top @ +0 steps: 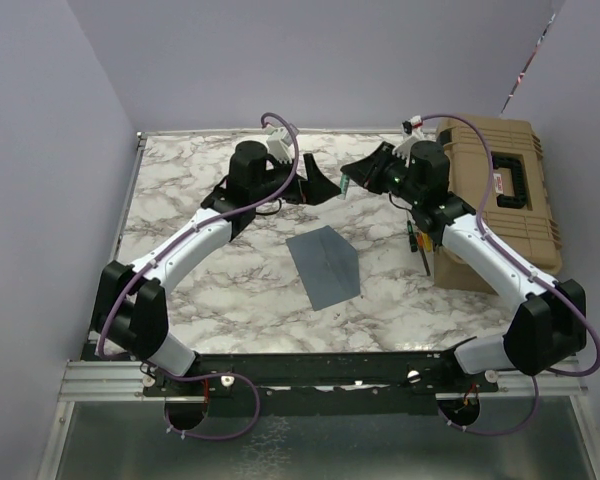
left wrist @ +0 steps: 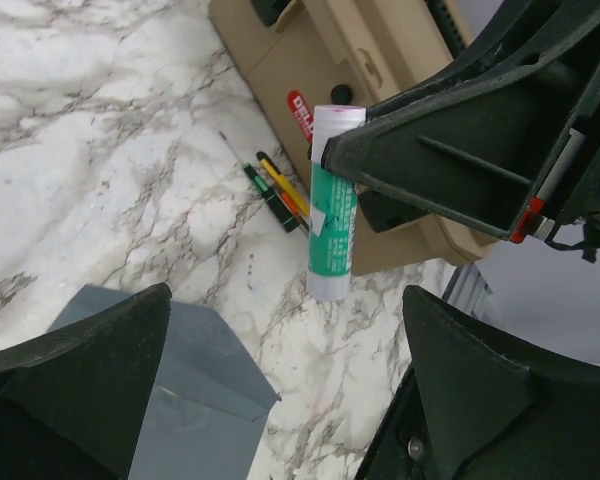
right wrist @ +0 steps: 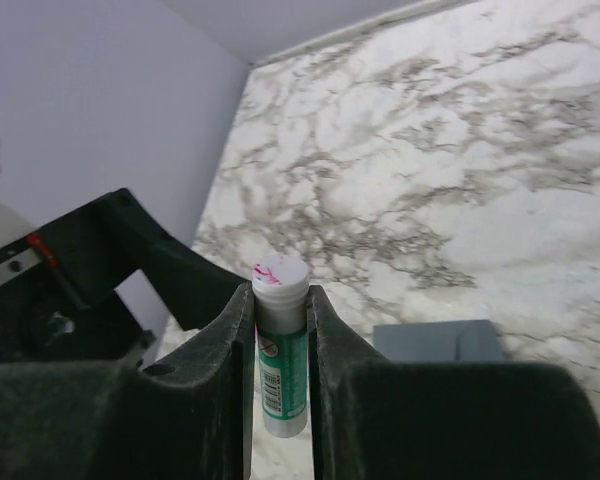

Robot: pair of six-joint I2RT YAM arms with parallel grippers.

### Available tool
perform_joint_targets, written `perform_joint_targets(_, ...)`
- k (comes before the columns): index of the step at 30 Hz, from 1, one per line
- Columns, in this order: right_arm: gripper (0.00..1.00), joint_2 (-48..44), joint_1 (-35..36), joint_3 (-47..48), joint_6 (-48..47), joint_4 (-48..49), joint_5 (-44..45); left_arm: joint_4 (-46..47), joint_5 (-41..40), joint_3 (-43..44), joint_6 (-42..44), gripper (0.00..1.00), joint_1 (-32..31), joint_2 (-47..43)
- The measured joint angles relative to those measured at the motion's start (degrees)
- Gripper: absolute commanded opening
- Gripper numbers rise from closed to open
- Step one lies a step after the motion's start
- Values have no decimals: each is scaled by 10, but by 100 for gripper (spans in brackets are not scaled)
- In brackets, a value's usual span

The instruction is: Place the letter into the envelope and seal it

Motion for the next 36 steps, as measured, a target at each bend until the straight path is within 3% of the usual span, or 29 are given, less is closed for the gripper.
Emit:
perform_joint_targets(4,11,0,0,-1,54,52,-61,50,31,0,-7,90,1,0)
perform_joint_targets(8,10,0,0,-16,103,107,-102,89,62,0,-19,60,1,4)
perform_joint_targets(12,10,0,0,-33,131,130,-123,104,88,0,-27,37,1,21)
perform_joint_targets(15,12,0,0,-45,140,138,-129,111,108,0,-34,3,1,33)
perform_joint_targets(16,14,0,0,-50,143,139,-130,113,119,0,-36,0,0,35)
perform_joint_targets(19,37,0,-5,-55,144,141,-141,113,137,0,-36,0,0,41)
perform_joint_targets(22,47,0,-5,-37,136,95,-151,99,150,0,-5,0,1,41)
perform_joint_targets(29,51,0,-3,74,62,-117,-149,49,164,1,132,0,0,31)
perform_joint_targets(36,51,0,-3,86,34,-179,-163,-8,164,1,232,0,0,13)
